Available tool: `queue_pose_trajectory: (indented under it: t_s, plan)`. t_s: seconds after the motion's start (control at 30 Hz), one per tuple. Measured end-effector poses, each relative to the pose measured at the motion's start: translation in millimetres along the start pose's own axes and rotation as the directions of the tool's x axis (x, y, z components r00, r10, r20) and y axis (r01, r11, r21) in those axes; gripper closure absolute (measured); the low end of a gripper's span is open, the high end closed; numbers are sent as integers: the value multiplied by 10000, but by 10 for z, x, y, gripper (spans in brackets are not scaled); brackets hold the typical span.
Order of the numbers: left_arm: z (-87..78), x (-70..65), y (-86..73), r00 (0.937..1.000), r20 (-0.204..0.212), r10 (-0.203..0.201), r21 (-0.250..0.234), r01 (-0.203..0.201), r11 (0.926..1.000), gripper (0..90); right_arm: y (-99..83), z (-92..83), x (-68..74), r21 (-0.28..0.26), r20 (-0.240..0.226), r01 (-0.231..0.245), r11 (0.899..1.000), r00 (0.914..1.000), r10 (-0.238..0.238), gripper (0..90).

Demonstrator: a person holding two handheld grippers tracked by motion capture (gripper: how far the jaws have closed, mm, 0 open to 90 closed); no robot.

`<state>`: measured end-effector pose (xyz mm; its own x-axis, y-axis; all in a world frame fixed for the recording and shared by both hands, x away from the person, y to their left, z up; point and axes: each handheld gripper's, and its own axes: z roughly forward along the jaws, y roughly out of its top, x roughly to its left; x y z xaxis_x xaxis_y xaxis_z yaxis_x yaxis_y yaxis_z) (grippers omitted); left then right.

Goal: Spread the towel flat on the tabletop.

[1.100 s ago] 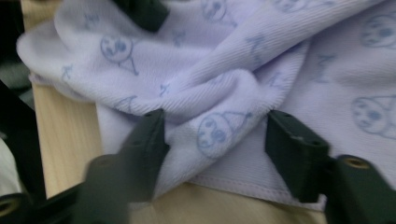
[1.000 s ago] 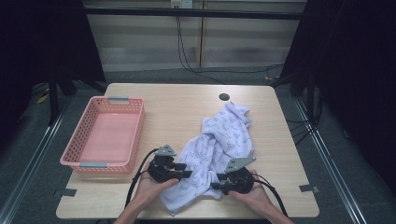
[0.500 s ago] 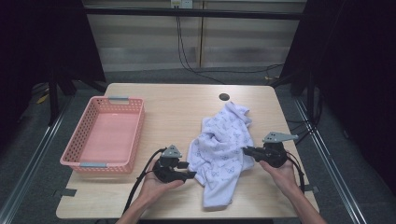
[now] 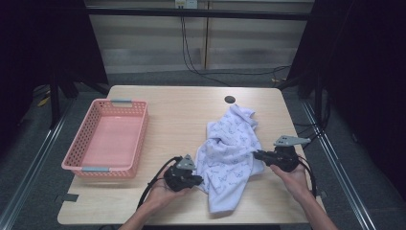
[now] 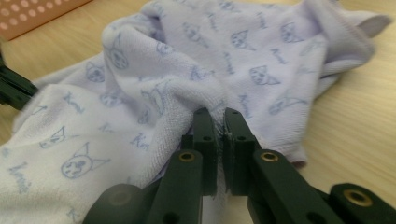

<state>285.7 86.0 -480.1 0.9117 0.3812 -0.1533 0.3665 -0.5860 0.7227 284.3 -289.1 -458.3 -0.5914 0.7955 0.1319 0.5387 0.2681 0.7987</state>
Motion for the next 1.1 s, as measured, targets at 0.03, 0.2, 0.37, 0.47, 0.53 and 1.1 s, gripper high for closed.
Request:
queue_pose_trajectory:
  t_s: [0.03,0.2,0.37,0.47,0.53,1.1]
  plan:
    - [-136,34,-1,9995,51,-324,-533,326,9980,861,3,-43,-31,-108,71,-67,9999,10000,68,855]
    - [-756,157,46,9938,578,-951,-2922,1079,9503,862,53,-213,-190,-620,130,-330,9975,9993,339,860]
    - [-771,270,138,9929,-7,-1186,-2994,1130,9474,858,147,-91,-169,-370,340,56,9993,9994,-43,822]
    - [-580,433,93,9859,-77,-1673,-2594,1596,9525,852,97,84,-222,119,361,122,9999,9993,-126,719]
    - [-477,498,45,9813,-179,-1918,-2309,1826,9557,841,70,114,-203,152,558,164,9998,9983,-172,588]
    - [-639,422,-269,9739,-611,-2185,-2242,1999,9538,557,-320,121,412,1025,-1431,835,9912,9873,-684,548]
